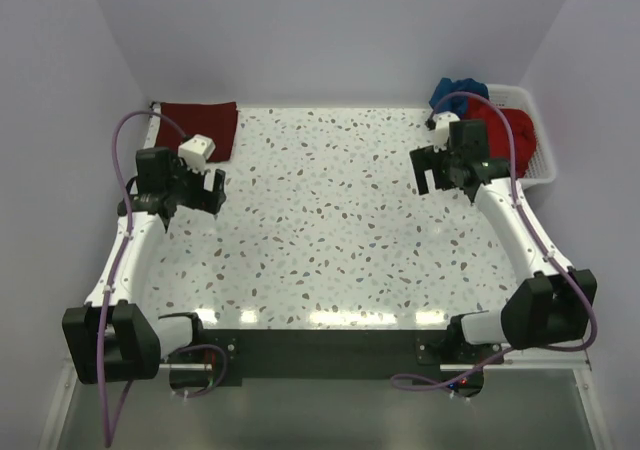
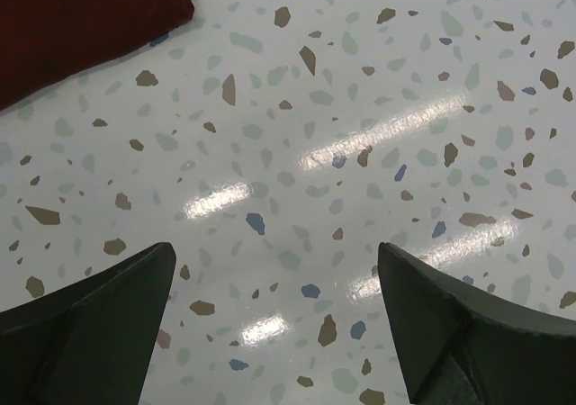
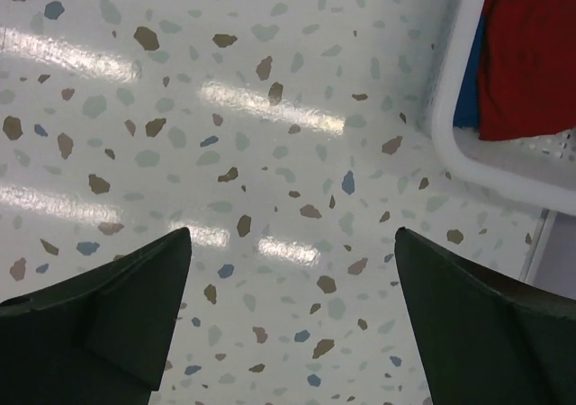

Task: Fold and stack the t-shirts
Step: Grab the tshirt from the pile

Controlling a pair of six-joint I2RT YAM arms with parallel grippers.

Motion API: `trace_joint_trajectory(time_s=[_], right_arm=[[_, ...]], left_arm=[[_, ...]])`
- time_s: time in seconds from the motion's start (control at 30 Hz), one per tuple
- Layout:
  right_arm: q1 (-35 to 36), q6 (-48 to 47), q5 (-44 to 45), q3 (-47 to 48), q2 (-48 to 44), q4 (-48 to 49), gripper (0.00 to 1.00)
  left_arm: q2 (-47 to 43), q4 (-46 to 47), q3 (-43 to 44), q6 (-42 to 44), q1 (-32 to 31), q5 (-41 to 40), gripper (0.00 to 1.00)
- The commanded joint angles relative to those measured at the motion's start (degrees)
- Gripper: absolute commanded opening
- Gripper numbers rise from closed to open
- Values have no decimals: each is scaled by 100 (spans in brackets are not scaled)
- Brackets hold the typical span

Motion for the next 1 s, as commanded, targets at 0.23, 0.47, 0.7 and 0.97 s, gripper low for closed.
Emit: trace_joint_trajectory(time_s=[0.23, 0.47, 0.7, 0.97], right_arm=[[30, -581, 1742, 1881, 1886, 1272, 99], [-154, -820, 2349, 3710, 3522, 1345, 99], [-1077, 104, 1479, 5030, 4498, 403, 99], [-1622, 596, 1207, 5328, 5255, 8, 98]], left_arm=[[-62, 389, 605, -103, -25, -31, 100], [35, 513, 745, -165, -25, 119, 100], [70, 486, 877, -209, -25, 206, 100], [184, 486, 1053, -253, -16, 242, 100]])
